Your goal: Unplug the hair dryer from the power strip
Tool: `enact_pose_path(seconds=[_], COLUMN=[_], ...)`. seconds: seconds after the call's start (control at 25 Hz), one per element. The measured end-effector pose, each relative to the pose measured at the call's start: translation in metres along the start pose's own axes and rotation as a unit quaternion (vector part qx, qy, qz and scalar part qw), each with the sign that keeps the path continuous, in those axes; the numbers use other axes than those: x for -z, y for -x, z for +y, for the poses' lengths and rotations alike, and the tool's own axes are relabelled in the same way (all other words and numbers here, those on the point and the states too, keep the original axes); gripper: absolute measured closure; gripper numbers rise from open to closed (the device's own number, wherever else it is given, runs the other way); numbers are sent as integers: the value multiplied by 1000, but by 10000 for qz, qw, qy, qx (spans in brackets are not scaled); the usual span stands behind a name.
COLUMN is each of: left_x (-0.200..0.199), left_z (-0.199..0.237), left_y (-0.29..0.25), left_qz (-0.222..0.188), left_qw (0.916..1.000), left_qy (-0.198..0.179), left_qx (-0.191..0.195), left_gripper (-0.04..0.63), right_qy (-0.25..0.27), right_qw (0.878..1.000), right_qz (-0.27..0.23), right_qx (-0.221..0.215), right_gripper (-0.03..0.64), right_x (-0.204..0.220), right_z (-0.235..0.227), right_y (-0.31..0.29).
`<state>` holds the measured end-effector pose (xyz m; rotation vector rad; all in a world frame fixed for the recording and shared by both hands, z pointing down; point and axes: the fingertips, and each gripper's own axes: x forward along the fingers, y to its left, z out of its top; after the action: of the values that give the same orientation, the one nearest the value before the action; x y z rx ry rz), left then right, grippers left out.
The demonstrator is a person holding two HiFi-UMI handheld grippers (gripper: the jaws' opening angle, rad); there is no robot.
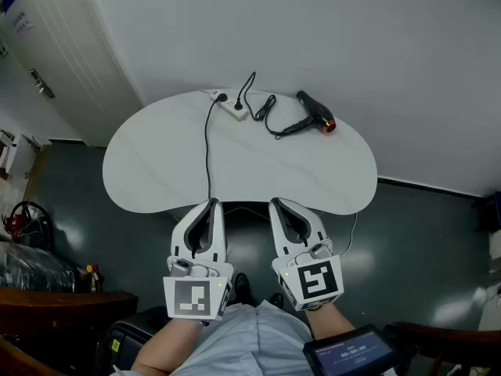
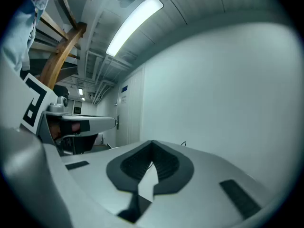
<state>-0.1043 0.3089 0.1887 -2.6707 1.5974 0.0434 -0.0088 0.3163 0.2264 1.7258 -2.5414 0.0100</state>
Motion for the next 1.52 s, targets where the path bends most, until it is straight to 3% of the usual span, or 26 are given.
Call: enact_pose_path(seconds=[0.16,0.88,0.96,1.04,1.2,1.52], left_x=[2,2,4,5,14,23], left_z=[8,62,63,63,66,74], left_y=[-3,-35,-40,-46,-64,-128], left_qz=[-53,-232,-202,-154,-97,94], left_qw=[9993,9991,9996,9999,9994,9996], left_qy=[-368,-347,-199,36,-329,-250], left_qx=[80,125,86,33,87,-128], left_gripper=[597,597,597,597,597,597], right_qy=[4,-234,-209,-226,-192,-243], right_qw=[10000,9995,9996,9996,9997,9997], right_qz=[-39,-134,-134,-119,-55,0], right_qx=[5,134,114,130,149,57], right_gripper=[617,615,615,615,615,615], right_x=[-1,-6,-6,-5,-1,0], right_z=[0,3,0,-5,-22,-73], right_y=[-8,-72,-76,-80,-95,-151])
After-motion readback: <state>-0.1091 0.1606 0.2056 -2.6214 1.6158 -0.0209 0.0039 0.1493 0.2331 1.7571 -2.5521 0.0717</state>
